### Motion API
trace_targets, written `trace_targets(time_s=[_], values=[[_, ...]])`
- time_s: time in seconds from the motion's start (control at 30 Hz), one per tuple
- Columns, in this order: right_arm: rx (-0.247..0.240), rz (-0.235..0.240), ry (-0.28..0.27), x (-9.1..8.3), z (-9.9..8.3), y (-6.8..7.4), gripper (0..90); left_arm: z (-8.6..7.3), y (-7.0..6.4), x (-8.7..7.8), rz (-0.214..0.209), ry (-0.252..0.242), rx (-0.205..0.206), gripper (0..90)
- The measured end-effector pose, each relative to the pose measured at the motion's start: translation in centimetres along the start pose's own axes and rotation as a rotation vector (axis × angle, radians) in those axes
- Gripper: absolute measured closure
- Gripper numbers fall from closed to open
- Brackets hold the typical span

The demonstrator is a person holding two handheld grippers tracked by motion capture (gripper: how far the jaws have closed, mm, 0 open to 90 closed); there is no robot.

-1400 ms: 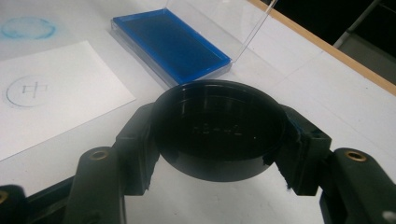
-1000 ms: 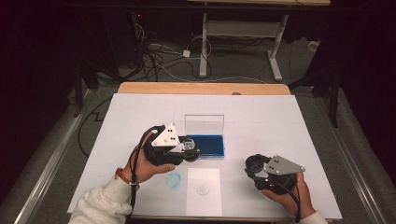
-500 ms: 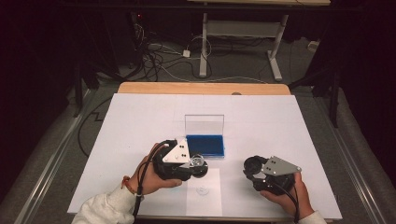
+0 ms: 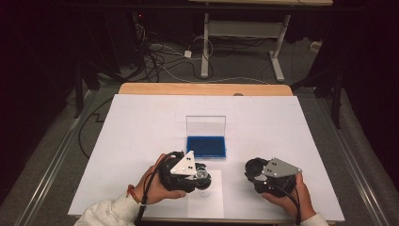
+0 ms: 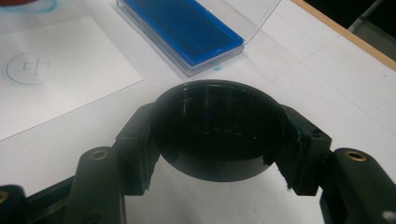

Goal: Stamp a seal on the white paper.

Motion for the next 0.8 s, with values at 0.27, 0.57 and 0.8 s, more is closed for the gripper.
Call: trace_targets(time_s=[0.27, 0.57, 0.8], values=[[-0.003, 0.009, 0.010, 0.1, -0.2, 0.1, 38.9, -1.0, -0.5, 1.4, -0.004, 0.043, 0.019, 54.8], [-0.005, 0.012, 0.015, 0.2, -0.3, 0.2, 38.9, -2.0, -0.4, 2.7, 0.000, 0.085, 0.031, 54.7], [-0.005, 0.012, 0.016, 0.2, -0.3, 0.2, 38.9, -2.2, -0.3, 3.1, -0.001, 0.089, 0.027, 54.7]])
Point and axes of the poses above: each handheld gripper's, and its own axes: x roughly forward along the jaws, z roughly out of its top, y roughly to its left, the point moved 10 cm from there along x, roughly forward along the jaws, and after that the axes turned 11 degrees about -x, right-handed, at the moved point
